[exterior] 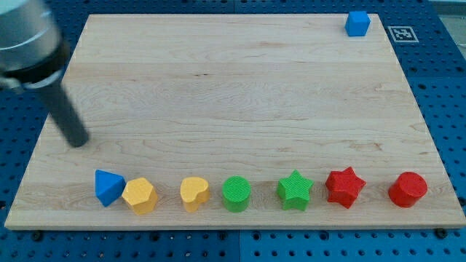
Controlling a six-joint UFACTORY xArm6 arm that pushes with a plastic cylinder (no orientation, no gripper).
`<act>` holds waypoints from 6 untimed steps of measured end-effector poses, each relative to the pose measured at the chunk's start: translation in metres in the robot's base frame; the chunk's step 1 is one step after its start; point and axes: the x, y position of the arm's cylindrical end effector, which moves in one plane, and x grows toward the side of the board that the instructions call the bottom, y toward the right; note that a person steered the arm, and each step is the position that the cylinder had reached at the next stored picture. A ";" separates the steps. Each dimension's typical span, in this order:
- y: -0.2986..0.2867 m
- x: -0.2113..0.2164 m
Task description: Nudge the blue triangle up a bit
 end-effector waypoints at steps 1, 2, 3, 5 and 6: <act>-0.042 0.026; -0.042 0.027; -0.019 0.085; 0.052 0.102; 0.117 0.097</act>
